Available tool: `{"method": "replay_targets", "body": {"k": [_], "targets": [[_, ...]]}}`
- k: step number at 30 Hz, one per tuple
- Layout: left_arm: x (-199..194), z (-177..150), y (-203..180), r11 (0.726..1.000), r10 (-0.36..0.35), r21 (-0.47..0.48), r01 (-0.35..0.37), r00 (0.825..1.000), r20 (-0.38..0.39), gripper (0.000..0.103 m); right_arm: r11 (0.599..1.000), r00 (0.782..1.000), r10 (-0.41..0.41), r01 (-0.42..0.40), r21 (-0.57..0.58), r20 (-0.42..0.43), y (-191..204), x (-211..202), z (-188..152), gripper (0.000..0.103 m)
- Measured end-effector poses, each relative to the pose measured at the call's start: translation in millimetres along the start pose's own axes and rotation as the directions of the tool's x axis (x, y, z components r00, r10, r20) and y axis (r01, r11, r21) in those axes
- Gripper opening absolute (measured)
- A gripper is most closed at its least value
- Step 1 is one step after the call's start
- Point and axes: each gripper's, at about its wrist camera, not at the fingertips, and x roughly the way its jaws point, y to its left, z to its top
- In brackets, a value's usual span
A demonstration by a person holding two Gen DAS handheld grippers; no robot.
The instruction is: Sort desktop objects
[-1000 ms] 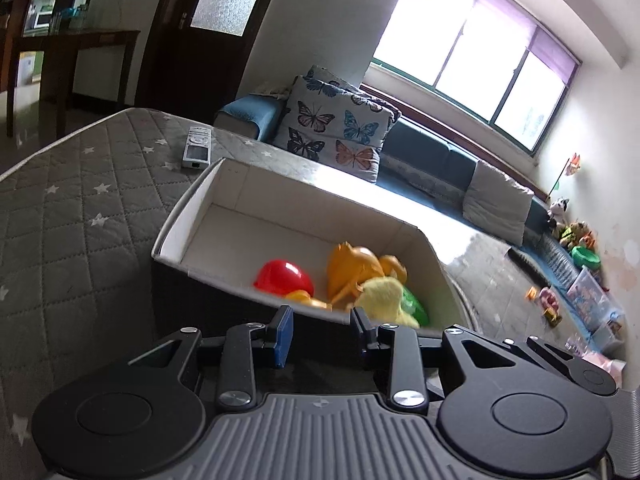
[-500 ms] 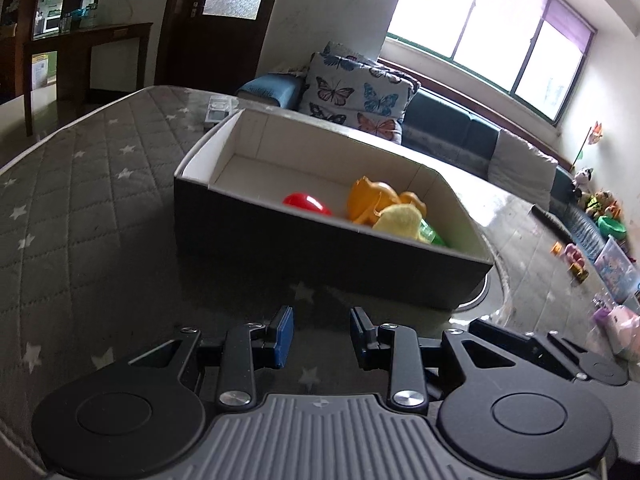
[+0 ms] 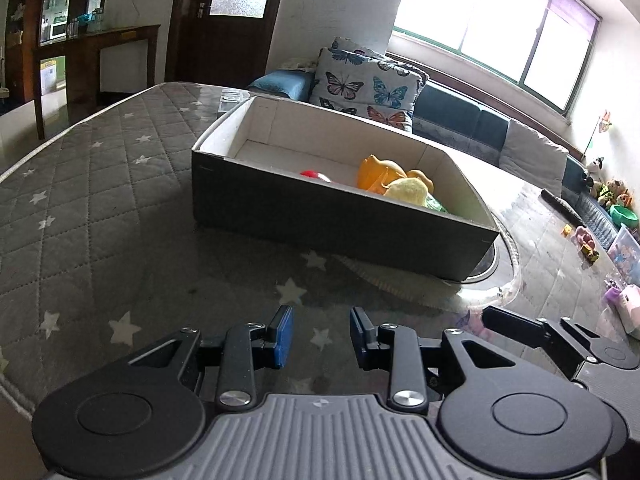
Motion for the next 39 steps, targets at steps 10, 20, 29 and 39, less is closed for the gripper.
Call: {"method": "replay_targets", "body": {"k": [10,20,29,39], "targets": [[-9,-10,2,0.999,0.032,0.011,-0.032,0.999,0.005,0.033,1.0,1.0,-0.013,0.013,-0.009,-0.005,8,-5,-5,0.096],[-18,-14,5,0.998,0.057,0.014,-0.057,0.998,0.023,0.033,0.999,0.999,-0.041,0.041,-0.021,-0.003,13,-9,-5,0.101],[-22,-17,4,0.998,0.063,0.02,-0.064,0.998,0.027,0.033,0.998,0.999,-0.054,0.054,-0.03,0.002,16,-14,-7,0.103],[-25,-20,5,0.997,0.074,0.017,-0.074,0.997,0.031,0.033,0.998,0.999,-0.054,0.054,-0.034,0.005,17,-17,-6,0.103]]}}
